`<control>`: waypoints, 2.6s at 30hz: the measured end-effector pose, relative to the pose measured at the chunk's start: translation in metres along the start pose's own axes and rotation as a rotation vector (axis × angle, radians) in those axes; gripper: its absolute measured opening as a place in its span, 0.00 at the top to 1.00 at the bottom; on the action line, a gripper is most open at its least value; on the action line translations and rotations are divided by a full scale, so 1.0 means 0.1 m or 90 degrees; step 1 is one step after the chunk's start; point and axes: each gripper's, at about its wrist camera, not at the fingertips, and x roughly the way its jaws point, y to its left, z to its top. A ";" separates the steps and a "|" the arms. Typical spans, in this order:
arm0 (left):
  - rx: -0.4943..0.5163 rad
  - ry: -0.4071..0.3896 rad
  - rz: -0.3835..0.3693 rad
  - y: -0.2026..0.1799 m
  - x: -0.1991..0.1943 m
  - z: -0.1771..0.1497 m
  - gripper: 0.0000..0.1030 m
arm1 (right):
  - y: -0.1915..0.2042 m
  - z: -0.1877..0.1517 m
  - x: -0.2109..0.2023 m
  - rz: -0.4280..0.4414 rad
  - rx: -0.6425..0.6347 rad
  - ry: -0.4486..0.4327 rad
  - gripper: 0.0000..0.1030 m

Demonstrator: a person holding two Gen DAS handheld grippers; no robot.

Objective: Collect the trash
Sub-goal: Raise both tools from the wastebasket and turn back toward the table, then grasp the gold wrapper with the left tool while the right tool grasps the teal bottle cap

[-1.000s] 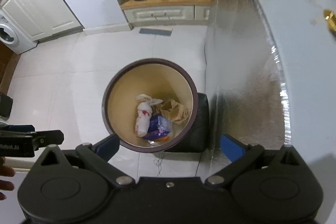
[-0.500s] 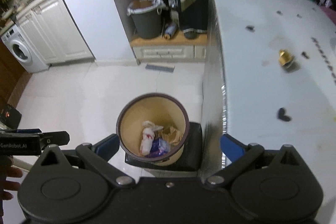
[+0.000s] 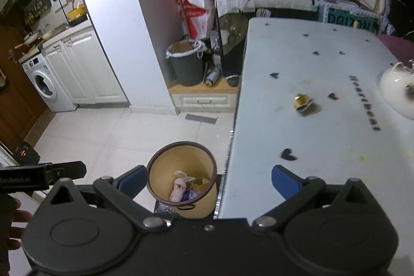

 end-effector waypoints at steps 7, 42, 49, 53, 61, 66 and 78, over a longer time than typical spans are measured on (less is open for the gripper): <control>0.025 -0.051 -0.019 -0.55 -0.30 -0.13 0.00 | -0.41 -0.16 -0.47 -0.012 0.000 -0.045 0.00; 0.138 -0.078 -0.114 -1.92 -0.20 -0.42 0.00 | -1.34 -2.09 -0.09 0.005 -0.100 0.033 0.38; 0.169 -0.064 -0.156 -2.03 0.38 -0.34 0.00 | -1.37 -2.03 -0.04 -0.021 -0.078 0.024 0.53; 0.182 -0.057 -0.175 -2.08 0.75 -0.26 0.01 | -1.45 -1.89 0.01 -0.043 -0.045 0.026 0.53; 0.277 -0.018 -0.196 -2.29 1.64 0.05 0.23 | -1.62 -1.50 0.18 -0.070 0.036 0.024 0.53; 0.325 -0.022 -0.199 -2.39 2.19 0.26 0.29 | -1.75 -1.23 0.31 -0.075 0.109 0.025 0.53; 0.378 0.012 -0.165 -2.58 3.24 0.53 0.41 | -1.99 -0.85 0.44 -0.116 0.191 0.011 0.54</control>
